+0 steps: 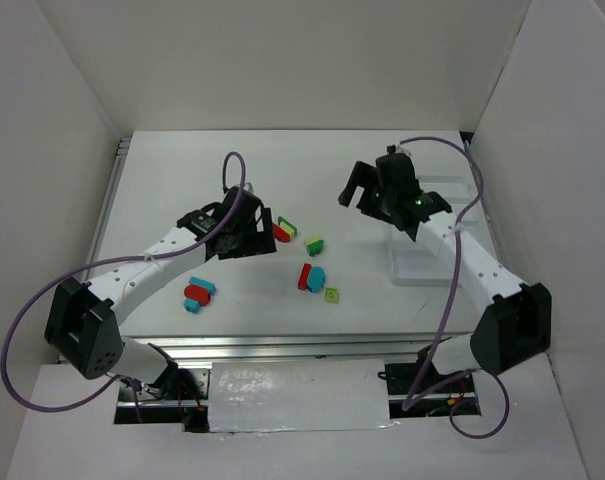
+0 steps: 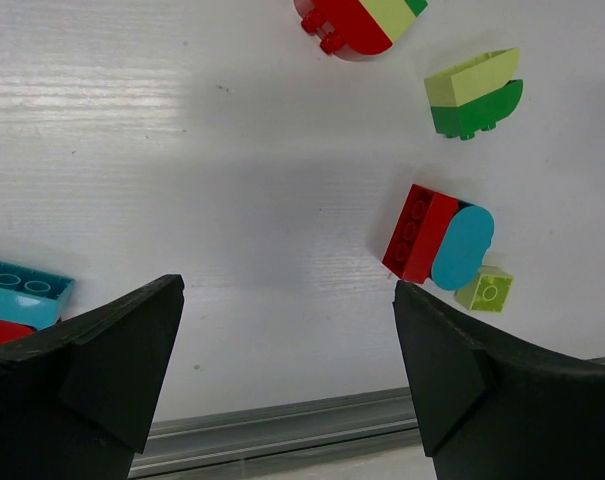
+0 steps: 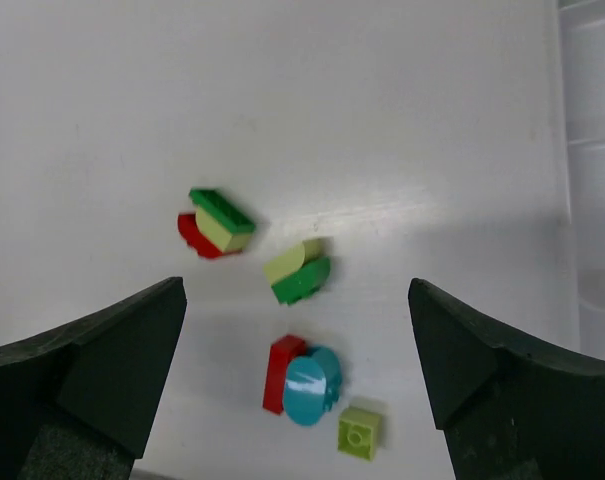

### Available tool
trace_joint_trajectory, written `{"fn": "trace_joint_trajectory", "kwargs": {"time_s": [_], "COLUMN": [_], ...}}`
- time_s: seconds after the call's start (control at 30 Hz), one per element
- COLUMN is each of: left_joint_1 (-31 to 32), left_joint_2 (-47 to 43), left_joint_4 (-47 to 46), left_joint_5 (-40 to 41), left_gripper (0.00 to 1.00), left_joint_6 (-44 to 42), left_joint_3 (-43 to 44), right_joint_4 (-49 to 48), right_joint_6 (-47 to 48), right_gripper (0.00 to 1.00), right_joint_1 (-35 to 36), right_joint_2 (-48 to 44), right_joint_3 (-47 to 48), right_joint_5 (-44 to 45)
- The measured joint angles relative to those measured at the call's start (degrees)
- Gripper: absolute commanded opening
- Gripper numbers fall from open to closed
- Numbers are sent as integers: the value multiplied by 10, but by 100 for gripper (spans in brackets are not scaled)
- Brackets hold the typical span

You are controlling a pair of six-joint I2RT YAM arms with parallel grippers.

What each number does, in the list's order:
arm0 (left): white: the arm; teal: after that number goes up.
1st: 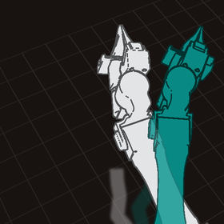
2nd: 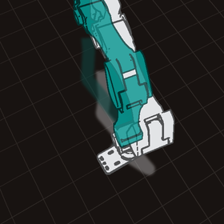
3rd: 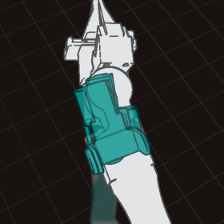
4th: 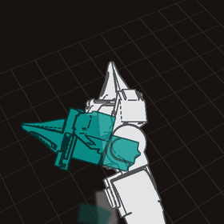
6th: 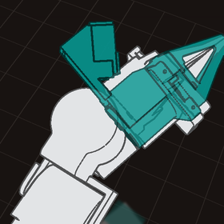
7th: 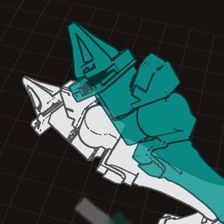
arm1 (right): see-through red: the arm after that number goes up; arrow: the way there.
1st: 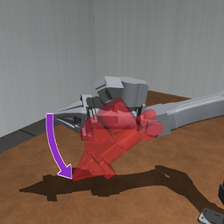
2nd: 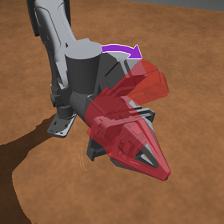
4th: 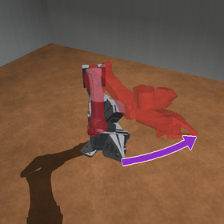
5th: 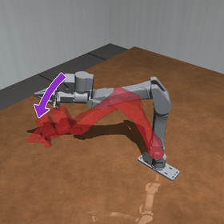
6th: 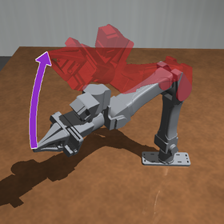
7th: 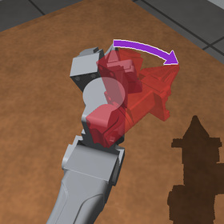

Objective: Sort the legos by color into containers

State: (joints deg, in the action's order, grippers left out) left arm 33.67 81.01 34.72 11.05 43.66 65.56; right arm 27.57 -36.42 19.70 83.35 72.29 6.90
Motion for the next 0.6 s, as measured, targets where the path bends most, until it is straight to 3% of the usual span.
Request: {"fn": "trace_joint_trajectory", "kwargs": {"time_s": [0.17, 0.33, 0.6], "left_joint_1": [18, 21, 19], "left_joint_2": [4, -29, -104], "left_joint_4": [3, 19, 97], "left_joint_5": [12, 50, 111], "left_gripper": [98, 98, 100], "left_joint_6": [5, 31, 40], "left_joint_3": [4, 1, 9], "right_joint_4": [-23, -16, -13], "right_joint_6": [36, 41, 61], "right_gripper": [100, 100, 100], "right_joint_1": [29, 60, 120], "right_joint_2": [-99, -157, -153], "right_joint_3": [-134, -230, -231], "right_joint_5": [-63, -73, -62]}}
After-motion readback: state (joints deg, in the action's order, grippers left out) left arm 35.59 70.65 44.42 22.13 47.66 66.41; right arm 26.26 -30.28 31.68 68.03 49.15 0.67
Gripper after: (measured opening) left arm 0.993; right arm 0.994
